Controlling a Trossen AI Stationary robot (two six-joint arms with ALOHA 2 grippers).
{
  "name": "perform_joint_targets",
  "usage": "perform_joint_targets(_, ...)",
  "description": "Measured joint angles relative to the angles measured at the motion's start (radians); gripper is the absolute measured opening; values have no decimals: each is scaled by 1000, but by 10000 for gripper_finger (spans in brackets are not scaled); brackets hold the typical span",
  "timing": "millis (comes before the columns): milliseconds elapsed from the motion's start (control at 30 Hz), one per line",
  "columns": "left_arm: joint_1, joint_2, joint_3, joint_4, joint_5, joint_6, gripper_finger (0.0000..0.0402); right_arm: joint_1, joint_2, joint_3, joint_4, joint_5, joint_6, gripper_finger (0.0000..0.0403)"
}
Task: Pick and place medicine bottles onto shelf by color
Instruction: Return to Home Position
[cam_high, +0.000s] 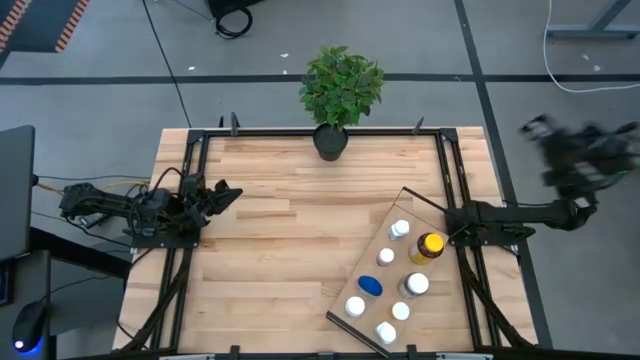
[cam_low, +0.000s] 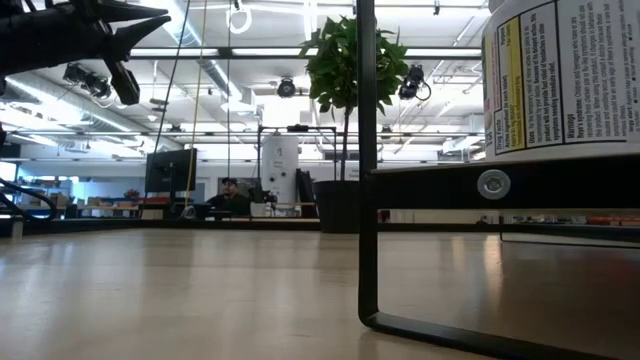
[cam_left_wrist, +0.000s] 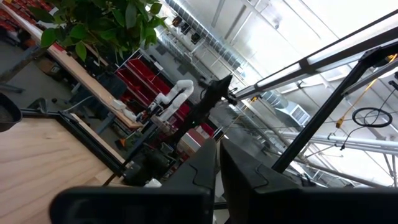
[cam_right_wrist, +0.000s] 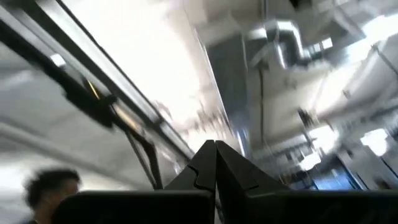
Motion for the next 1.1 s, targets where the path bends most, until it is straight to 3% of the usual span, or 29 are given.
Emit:
perform_joint_targets(600, 0, -9, 0, 5, 0, 0, 30, 0, -1, 812, 4, 0, 0, 10)
perform_joint_targets(867, 0, -6, 0, 0, 0, 0, 25, 0, -1, 1041, 1, 0, 0, 10)
perform_joint_targets(1100, 0, -6, 0, 0, 0, 0, 36, 0, -1, 1143, 2, 0, 0, 10)
